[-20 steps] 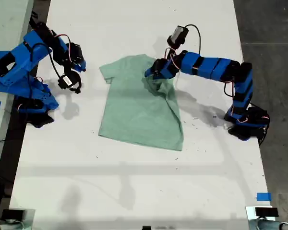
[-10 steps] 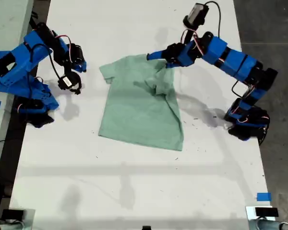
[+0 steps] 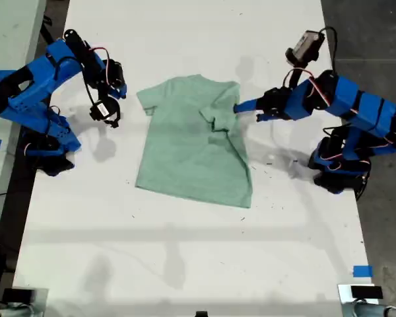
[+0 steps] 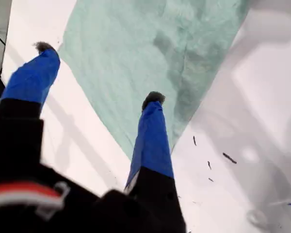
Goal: Fold tshirt
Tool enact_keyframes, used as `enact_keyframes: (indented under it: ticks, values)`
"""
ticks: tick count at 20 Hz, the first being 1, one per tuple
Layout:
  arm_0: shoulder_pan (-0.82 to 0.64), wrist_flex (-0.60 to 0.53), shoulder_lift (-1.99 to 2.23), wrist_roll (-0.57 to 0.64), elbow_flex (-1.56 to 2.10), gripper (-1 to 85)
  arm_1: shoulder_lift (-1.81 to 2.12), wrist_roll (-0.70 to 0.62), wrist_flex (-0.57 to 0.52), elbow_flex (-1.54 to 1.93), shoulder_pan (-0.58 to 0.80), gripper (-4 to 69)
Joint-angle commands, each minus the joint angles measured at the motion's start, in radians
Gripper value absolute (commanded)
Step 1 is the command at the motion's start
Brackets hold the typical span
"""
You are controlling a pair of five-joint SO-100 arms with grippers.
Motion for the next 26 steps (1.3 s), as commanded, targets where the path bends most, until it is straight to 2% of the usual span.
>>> enact_keyframes:
  ticks: [1,3,5,9,12,20,23,24,25,26]
  values:
    - [-0.043,-0.006,-0.037,0.060,-0.112,0.8,0.123,0.054,0.009,0.058,-0.055,31.6]
    - [-0.051,-0.011,-0.084,0.144,-0.186,16.8,0.193,0.078,0.009,0.114,-0.069,30.4]
    - [-0.071,-0.002,-0.130,0.198,-0.261,23.3,0.261,0.095,0.009,0.155,-0.075,29.4]
    - [-0.143,-0.014,-0.256,0.275,-0.310,25.6,0.308,0.098,0.015,0.186,-0.074,29.0]
    - [-0.179,-0.106,-0.377,0.325,-0.284,26.2,0.308,0.091,0.015,0.183,-0.071,29.0]
    - [-0.215,-0.281,-0.773,0.339,-0.331,27.5,0.308,0.087,0.040,0.170,-0.069,28.9]
    - [-0.224,-0.267,-0.877,0.339,-0.405,23.1,0.308,0.083,0.046,0.167,-0.064,28.9]
    - [-0.224,-0.264,-0.899,0.336,-0.425,17.5,0.308,0.081,0.046,0.170,-0.063,28.9]
    - [-0.224,-0.256,-0.917,0.334,-0.449,6.9,0.308,0.081,0.046,0.172,-0.060,28.9]
    - [-0.224,-0.244,-0.937,0.334,-0.479,0.1,0.308,0.081,0.046,0.172,-0.057,28.9]
